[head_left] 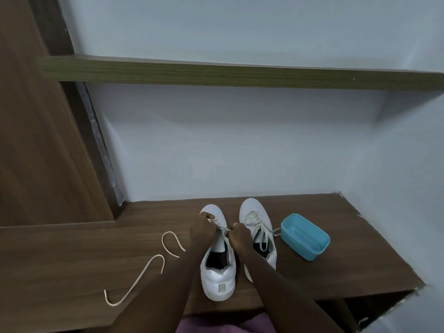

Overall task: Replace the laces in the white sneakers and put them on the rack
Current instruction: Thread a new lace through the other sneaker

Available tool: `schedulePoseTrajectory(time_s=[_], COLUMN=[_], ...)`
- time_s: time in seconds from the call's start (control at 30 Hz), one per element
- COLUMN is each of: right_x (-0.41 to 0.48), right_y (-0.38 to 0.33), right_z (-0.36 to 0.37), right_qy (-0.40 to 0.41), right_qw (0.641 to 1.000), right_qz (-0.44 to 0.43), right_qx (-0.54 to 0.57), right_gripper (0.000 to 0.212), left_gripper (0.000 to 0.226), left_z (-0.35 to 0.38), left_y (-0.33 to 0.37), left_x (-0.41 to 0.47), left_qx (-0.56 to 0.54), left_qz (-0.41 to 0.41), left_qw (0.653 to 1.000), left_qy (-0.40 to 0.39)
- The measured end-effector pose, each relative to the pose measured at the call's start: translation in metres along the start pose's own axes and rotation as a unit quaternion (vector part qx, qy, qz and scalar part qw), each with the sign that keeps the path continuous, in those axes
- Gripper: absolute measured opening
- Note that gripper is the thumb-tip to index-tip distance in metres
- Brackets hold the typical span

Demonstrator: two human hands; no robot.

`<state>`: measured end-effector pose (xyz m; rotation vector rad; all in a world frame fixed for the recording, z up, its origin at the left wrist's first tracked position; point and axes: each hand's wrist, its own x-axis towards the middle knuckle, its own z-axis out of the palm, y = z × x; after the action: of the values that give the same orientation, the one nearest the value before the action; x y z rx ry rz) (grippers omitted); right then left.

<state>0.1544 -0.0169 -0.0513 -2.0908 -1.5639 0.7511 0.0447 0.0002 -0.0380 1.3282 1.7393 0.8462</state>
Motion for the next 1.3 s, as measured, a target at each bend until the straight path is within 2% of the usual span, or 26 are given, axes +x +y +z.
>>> schedulePoseTrajectory(time_s=[0.1, 0.17, 0.27, 0.6, 0.77, 0.87, 0.93, 1.03, 1.07, 1.17, 1.3], right_x=[0.007, 0.009, 0.014, 0.020, 0.014, 0.012, 0.009, 0.009, 0.013, 0.020, 0.017], right_y=[0.001, 0.001, 0.005, 0.011, 0.008, 0.011, 0.010, 0.005, 0.005, 0.011, 0.008], right_z=[-0.001, 0.000, 0.002, 0.005, 0.002, 0.004, 0.005, 0.007, 0.008, 0.014, 0.008], right_qy=[-0.021, -0.021, -0.022, -0.026, -0.034, -0.042, -0.042, -0.028, -0.016, -0.005, -0.032], right_qw=[1.000, 1.000, 1.000, 0.996, 0.993, 0.993, 0.988, 0.963, 0.964, 0.977, 0.980], right_qz=[0.013, 0.007, 0.005, 0.033, 0.036, 0.026, 0.035, 0.097, 0.103, 0.085, 0.078], right_qx=[0.004, -0.001, -0.001, 0.083, 0.104, 0.109, 0.144, 0.250, 0.245, 0.195, 0.179], right_gripper=[0.036, 0.038, 0.039, 0.034, 0.035, 0.011, 0.022, 0.046, 0.048, 0.022, 0.018], left_gripper=[0.015, 0.027, 0.032, 0.037, 0.028, 0.028, 0.032, 0.040, 0.039, 0.035, 0.026], left_z=[0.013, 0.017, 0.019, 0.021, 0.023, 0.025, 0.026, 0.029, 0.029, 0.027, 0.025], left_y=[-0.009, -0.007, -0.005, -0.009, -0.011, -0.009, -0.009, -0.014, -0.014, -0.017, -0.026], left_x=[-0.005, -0.011, -0.015, -0.018, -0.020, -0.021, -0.022, -0.016, -0.014, -0.011, -0.003], left_qx=[-0.066, -0.083, -0.070, -0.069, -0.040, -0.037, -0.029, -0.036, -0.042, -0.043, -0.029], left_qz=[0.008, 0.006, -0.014, -0.025, 0.001, -0.006, -0.014, -0.015, -0.017, -0.016, 0.015], left_qw=[0.996, 0.992, 0.991, 0.993, 0.995, 0.995, 0.996, 0.996, 0.996, 0.996, 0.998], left_qy=[0.057, 0.093, 0.114, 0.096, 0.094, 0.087, 0.086, 0.082, 0.081, 0.071, 0.051])
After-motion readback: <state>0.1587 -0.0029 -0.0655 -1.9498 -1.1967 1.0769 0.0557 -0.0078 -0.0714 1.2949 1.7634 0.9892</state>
